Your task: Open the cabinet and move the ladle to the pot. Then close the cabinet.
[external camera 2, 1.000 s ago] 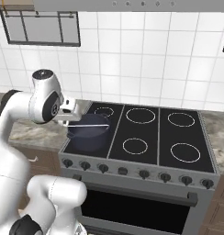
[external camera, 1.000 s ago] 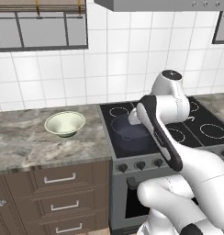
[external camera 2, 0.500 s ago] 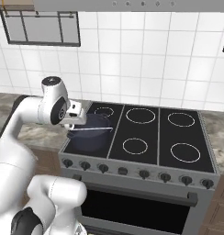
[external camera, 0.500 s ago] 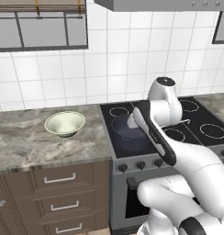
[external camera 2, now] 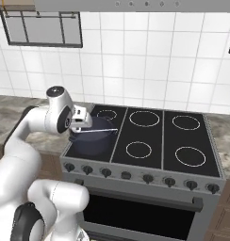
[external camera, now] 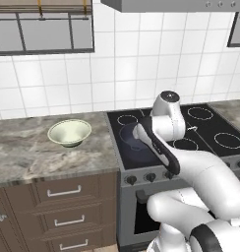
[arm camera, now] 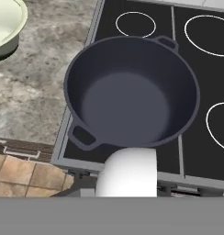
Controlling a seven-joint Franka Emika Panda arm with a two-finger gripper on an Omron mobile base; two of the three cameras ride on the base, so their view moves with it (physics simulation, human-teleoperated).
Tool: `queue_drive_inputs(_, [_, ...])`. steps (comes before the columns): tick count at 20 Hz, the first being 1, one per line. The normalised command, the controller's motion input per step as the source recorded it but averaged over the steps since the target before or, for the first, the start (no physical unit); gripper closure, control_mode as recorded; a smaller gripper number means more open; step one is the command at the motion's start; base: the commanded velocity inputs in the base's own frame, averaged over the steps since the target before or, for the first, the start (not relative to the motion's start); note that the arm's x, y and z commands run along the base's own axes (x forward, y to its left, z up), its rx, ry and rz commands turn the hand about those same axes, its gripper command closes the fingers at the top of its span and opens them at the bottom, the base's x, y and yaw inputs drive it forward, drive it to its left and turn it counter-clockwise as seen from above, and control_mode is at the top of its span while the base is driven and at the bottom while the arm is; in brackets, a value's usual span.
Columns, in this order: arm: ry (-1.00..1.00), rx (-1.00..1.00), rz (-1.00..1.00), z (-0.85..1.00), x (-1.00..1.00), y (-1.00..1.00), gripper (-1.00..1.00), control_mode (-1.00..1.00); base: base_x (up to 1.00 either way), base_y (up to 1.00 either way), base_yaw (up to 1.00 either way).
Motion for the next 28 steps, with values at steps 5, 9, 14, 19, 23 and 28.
queue_drive_inputs(5, [-0.04, -0.03, 0.00, 0.00, 0.34, -0.02, 1.00, -1.00, 0.00, 0.00, 0.00])
queue_drive_inputs(9, [0.00, -0.02, 0.00, -0.06, 0.17, 0.00, 1.00, -1.00, 0.00, 0.00, 0.00])
queue_drive_inputs(14, [0.00, 0.00, 0.00, -0.10, 0.12, 0.00, 1.00, -1.00, 0.00, 0.00, 0.00])
queue_drive_inputs(19, [0.00, 0.00, 0.00, -0.11, 0.14, -0.13, 1.00, -1.00, 0.00, 0.00, 0.00])
queue_drive_inputs(23, [0.00, 0.00, 0.00, -0.17, 0.14, -0.15, 1.00, -1.00, 0.00, 0.00, 0.00])
queue_drive_inputs(28, [0.00, 0.00, 0.00, -0.24, 0.12, -0.02, 1.00, -1.00, 0.00, 0.00, 0.00])
